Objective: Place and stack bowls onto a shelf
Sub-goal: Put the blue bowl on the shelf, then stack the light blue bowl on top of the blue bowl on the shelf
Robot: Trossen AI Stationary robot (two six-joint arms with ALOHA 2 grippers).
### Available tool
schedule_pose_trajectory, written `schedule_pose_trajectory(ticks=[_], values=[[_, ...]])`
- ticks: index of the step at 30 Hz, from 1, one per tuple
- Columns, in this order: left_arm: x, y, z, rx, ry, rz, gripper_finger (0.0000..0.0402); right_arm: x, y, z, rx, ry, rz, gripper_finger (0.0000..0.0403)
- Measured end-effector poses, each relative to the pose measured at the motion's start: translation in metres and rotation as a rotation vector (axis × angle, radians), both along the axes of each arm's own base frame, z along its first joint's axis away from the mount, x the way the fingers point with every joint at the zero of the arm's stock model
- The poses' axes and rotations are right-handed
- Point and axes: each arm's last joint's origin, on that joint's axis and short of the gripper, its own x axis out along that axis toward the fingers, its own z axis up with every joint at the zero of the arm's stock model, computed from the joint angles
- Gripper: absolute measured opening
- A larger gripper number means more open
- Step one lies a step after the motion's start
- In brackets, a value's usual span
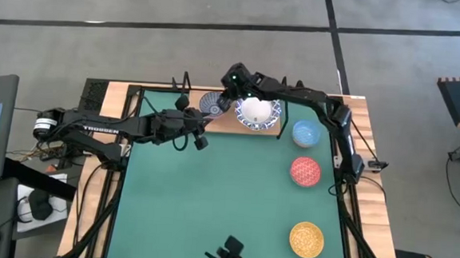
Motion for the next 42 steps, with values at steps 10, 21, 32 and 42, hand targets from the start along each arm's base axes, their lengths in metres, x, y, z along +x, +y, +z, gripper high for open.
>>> schedule_pose_trajectory(ticks=[10, 21, 32, 42], values=[[-0.001, 0.0, -0.004, -0.009, 0.043, -0.001, 0.0084, -0.067, 0.06, 0.088, 0.017, 0.173, 0.068, 0.0182], [-0.004, 0.0, -0.02, -0.012, -0.008, -0.047, 0.0084, -0.193, 0.148, 0.107, 0.056, 0.118, -0.049, 0.0176], [0.0, -0.002, -0.009, 0.004, -0.121, -0.12, 0.0084, -0.288, 0.17, 0.072, 0.006, 0.092, -0.608, 0.0174], [0.001, -0.002, -0.006, 0.003, -0.161, -0.142, 0.0084, -0.309, 0.168, -0.001, 0.112, 0.287, -0.812, 0.0135]])
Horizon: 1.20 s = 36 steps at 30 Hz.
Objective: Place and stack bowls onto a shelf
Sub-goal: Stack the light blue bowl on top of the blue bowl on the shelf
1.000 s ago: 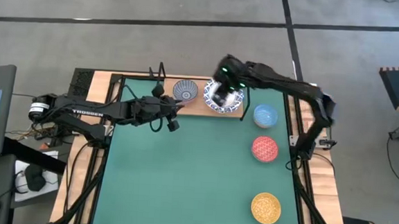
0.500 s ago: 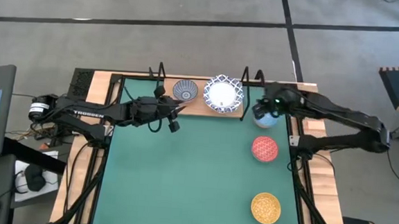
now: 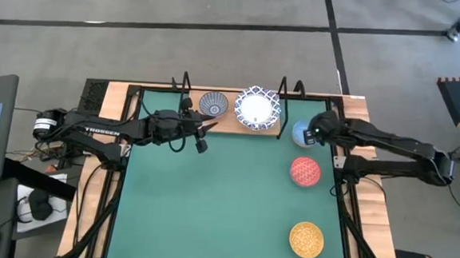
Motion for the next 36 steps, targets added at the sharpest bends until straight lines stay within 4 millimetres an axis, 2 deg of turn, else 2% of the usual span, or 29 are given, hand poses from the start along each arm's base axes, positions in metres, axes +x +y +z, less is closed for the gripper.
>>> schedule_pose_trajectory(ticks=[6, 16, 24, 36], values=[[0.0, 0.0, -0.002, -0.008, 0.016, 0.001, 0.0084, -0.006, 0.0, -0.024, 0.046, 0.03, -0.052, 0.0132], [-0.001, 0.0, -0.003, -0.036, 0.009, 0.011, 0.0084, -0.001, -0.003, -0.025, 0.053, -0.037, -0.048, 0.0161], [-0.001, 0.0, -0.003, -0.058, -0.002, 0.018, 0.0084, 0.001, -0.002, -0.028, 0.117, -0.058, -0.034, 0.0167], [-0.002, 0.0, -0.01, -0.052, 0.085, 0.018, 0.0085, 0.014, -0.003, -0.045, 0.232, 0.03, -0.021, 0.0167]])
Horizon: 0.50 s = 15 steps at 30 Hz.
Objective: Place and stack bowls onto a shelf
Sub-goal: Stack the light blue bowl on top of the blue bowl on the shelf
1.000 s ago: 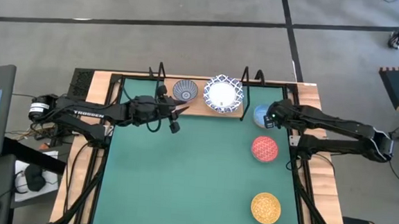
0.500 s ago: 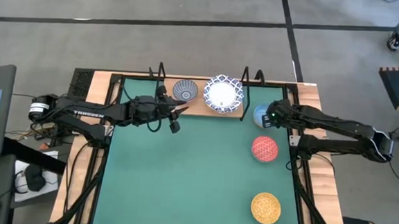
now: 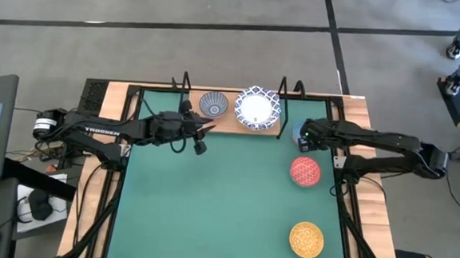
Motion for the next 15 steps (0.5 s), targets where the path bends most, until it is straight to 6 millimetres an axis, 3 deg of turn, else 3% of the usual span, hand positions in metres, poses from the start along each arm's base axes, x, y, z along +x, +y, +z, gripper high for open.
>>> schedule_pose_trajectory(ticks=[8, 15], values=[[-0.005, -0.001, -0.013, -0.006, 0.158, -0.007, 0.0085, 0.013, 0.0, -0.015, 0.033, 0.073, 0.035, 0.0166], [-0.009, -0.001, -0.022, -0.142, 0.188, 0.046, 0.0085, 0.018, 0.001, -0.02, 0.038, 0.111, 0.076, 0.0166]])
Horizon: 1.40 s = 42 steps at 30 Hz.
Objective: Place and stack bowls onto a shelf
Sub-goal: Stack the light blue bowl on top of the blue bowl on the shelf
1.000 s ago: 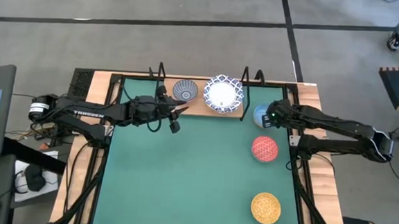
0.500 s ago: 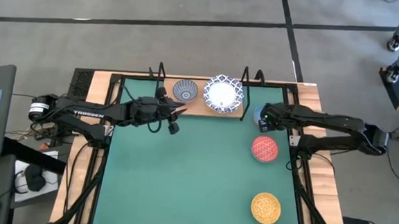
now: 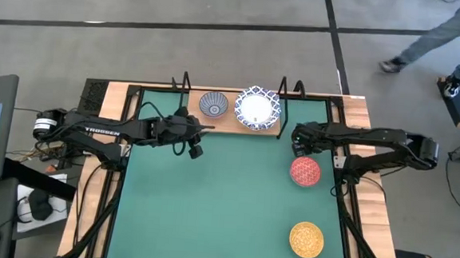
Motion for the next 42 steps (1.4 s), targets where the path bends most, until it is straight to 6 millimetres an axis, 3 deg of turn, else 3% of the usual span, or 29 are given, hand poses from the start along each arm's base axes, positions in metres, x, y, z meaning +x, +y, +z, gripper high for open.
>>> schedule_pose_trajectory(ticks=[12, 18, 27, 42], values=[[-0.002, 0.0, -0.003, -0.098, -0.019, 0.055, 0.0085, -0.012, -0.002, 0.024, -0.227, -0.095, -0.037, 0.0166], [-0.001, -0.003, -0.004, -0.148, -0.024, -0.018, 0.0085, -0.021, -0.004, 0.035, -0.398, -0.127, -0.164, 0.0166], [-0.003, 0.0, -0.004, -0.12, -0.04, 0.126, 0.0084, -0.026, 0.005, 0.025, -0.279, -0.142, -0.189, 0.0166], [-0.003, -0.001, -0.004, -0.147, -0.044, 0.099, 0.0084, -0.019, 0.002, 0.011, -0.264, -0.098, -0.234, 0.0166]])
